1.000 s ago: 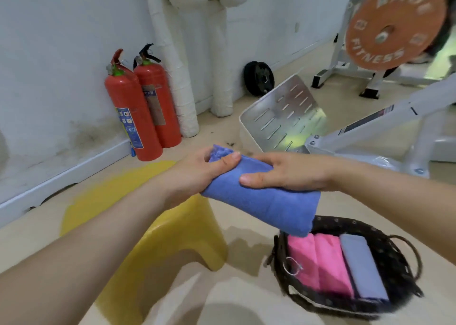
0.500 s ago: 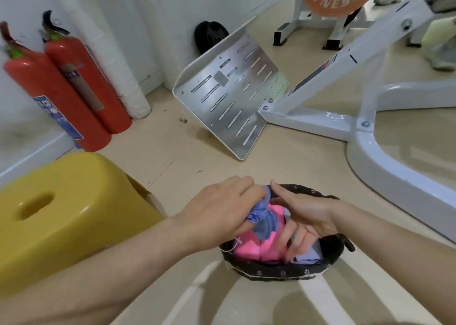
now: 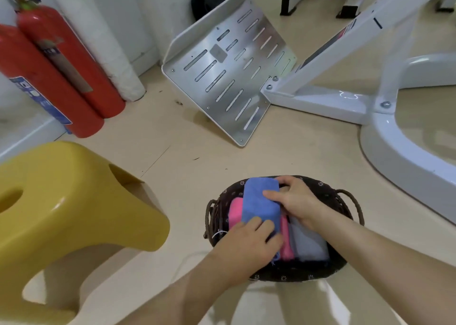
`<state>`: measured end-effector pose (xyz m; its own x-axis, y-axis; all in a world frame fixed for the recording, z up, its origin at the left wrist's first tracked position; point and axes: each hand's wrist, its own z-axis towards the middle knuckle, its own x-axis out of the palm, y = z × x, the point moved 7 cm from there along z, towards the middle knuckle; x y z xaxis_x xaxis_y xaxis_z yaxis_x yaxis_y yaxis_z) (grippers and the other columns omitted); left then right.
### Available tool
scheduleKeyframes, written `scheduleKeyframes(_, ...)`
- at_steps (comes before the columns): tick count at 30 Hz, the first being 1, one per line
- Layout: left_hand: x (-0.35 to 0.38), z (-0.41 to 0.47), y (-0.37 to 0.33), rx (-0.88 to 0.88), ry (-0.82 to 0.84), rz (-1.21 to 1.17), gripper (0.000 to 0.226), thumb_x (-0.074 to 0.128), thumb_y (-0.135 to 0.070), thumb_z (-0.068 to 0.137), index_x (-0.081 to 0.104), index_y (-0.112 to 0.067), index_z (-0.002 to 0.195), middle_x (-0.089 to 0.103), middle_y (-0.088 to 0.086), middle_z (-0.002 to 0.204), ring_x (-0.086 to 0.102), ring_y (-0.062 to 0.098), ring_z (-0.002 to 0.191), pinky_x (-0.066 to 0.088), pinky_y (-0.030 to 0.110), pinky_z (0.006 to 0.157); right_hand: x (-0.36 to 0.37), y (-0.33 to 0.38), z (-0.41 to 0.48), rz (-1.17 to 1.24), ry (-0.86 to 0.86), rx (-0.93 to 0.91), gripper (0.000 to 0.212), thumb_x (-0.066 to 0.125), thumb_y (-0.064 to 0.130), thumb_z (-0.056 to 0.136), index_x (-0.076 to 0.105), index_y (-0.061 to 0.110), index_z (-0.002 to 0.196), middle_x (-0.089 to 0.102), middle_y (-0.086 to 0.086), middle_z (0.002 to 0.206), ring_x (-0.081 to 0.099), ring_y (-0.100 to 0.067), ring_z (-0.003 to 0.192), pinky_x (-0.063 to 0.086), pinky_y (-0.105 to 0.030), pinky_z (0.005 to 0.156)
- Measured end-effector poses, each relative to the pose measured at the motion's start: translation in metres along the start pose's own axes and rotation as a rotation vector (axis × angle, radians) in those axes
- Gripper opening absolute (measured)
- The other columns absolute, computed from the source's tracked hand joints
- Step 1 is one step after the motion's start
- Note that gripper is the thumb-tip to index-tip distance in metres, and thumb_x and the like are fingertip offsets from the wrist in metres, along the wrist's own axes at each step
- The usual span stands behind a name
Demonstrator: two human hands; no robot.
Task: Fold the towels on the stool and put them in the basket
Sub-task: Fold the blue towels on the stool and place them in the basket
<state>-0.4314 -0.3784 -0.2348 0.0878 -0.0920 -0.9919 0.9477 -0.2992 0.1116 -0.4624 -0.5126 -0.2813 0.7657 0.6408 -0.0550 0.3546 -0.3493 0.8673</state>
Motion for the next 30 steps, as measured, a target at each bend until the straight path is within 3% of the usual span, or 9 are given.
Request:
scheduleKeyframes(3, 0.025, 0.002, 0.001, -0.049, 0.07, -0.031, 0.029, 0.039, -0.005, 0.07, 0.058, -0.016, 0.09, 0.05, 0.002, 0.076, 0.044, 0.02, 0.061, 0.04, 0.03, 0.045, 0.002, -0.007, 0.006, -0.187, -0.102, -0.102, 0.022, 0.07, 0.006, 0.081, 0.057, 0.007, 0.099, 0.054, -0.007, 0.065, 0.049, -0.011, 0.057, 0.044, -0.02, 0.053)
scheduleKeyframes(7, 0.045, 0.004, -0.001, -0.134, 0.199, -0.181, 0.031, 0.036, -0.008, 0.07, 0.064, -0.015, 0.084, 0.053, 0.004, 0.077, 0.049, 0.022, 0.061, 0.039, 0.029, 0.041, 0.012, -0.024, 0.014, -0.402, -0.12, -0.165, 0.022, 0.068, 0.014, 0.083, 0.055, 0.015, 0.099, 0.063, -0.007, 0.082, 0.059, -0.026, 0.077, 0.052, -0.043, 0.077)
scheduleKeyframes(13, 0.036, 0.014, 0.029, -0.354, 0.197, -0.695, 0.019, 0.064, -0.028, 0.082, 0.066, -0.015, 0.096, 0.056, 0.002, 0.091, 0.05, 0.017, 0.085, 0.039, 0.027, 0.073, 0.018, -0.013, 0.006, -0.736, -0.236, -0.339, 0.039, 0.07, 0.025, 0.08, 0.046, 0.02, 0.11, 0.047, 0.001, 0.101, 0.055, -0.023, 0.082, 0.049, -0.04, 0.068)
scheduleKeyframes(16, 0.035, 0.007, 0.05, -0.448, 0.083, -0.576, 0.043, 0.068, -0.038, 0.079, 0.057, -0.017, 0.115, 0.047, -0.003, 0.116, 0.042, 0.014, 0.109, 0.039, 0.026, 0.092, 0.023, 0.001, -0.005, -0.824, -0.282, -0.497, 0.034, 0.069, 0.023, 0.079, 0.051, 0.018, 0.107, 0.037, 0.004, 0.104, 0.048, -0.019, 0.083, 0.045, -0.036, 0.062)
scheduleKeyframes(20, 0.055, 0.005, 0.049, -0.425, 0.21, -0.485, 0.094, 0.068, -0.047, 0.077, 0.021, -0.01, 0.149, 0.014, 0.003, 0.158, 0.013, 0.017, 0.145, 0.019, 0.03, 0.117, 0.038, 0.004, -0.013, -1.051, -0.11, -0.659, 0.016, 0.059, 0.014, 0.083, 0.064, 0.007, 0.097, 0.054, -0.007, 0.095, 0.056, -0.025, 0.079, 0.053, -0.039, 0.066)
scheduleKeyframes(23, 0.066, 0.008, 0.057, -0.43, 0.36, -0.352, 0.109, 0.062, -0.057, 0.08, -0.004, -0.008, 0.152, -0.009, 0.007, 0.161, -0.008, 0.019, 0.148, 0.006, 0.037, 0.12, 0.04, -0.008, -0.02, -1.313, 0.054, -0.611, 0.059, 0.078, 0.035, 0.065, 0.064, 0.003, 0.113, 0.062, -0.014, 0.113, 0.062, -0.029, 0.099, 0.051, -0.033, 0.089)
scheduleKeyframes(26, 0.074, 0.013, 0.059, -0.438, 0.493, -0.272, 0.116, 0.059, -0.066, 0.077, -0.007, -0.005, 0.151, -0.013, 0.011, 0.16, -0.009, 0.023, 0.148, 0.004, 0.044, 0.119, 0.047, -0.016, -0.022, -1.637, 0.095, -0.561, 0.092, 0.087, 0.055, 0.037, 0.07, -0.004, 0.105, 0.072, -0.015, 0.102, 0.069, -0.028, 0.096, 0.041, -0.032, 0.095)
scheduleKeyframes(28, 0.08, 0.015, 0.061, -0.45, 0.546, -0.261, 0.118, 0.057, -0.069, 0.077, -0.008, -0.005, 0.151, -0.014, 0.011, 0.16, -0.01, 0.023, 0.148, 0.003, 0.047, 0.119, 0.049, -0.019, -0.02, -1.595, 0.122, -0.516, 0.099, 0.085, 0.048, 0.053, 0.054, -0.009, 0.127, 0.059, -0.021, 0.13, 0.056, -0.026, 0.122, 0.034, -0.029, 0.106)
scheduleKeyframes(30, 0.084, 0.015, 0.063, -0.459, 0.57, -0.271, 0.117, 0.053, -0.071, 0.077, -0.009, -0.006, 0.151, -0.015, 0.011, 0.16, -0.011, 0.023, 0.148, 0.002, 0.047, 0.118, 0.048, -0.025, -0.015, -1.469, 0.181, -0.384, 0.092, 0.068, 0.034, 0.083, 0.014, 0.002, 0.15, 0.015, -0.015, 0.159, 0.018, -0.02, 0.147, 0.017, -0.023, 0.115)
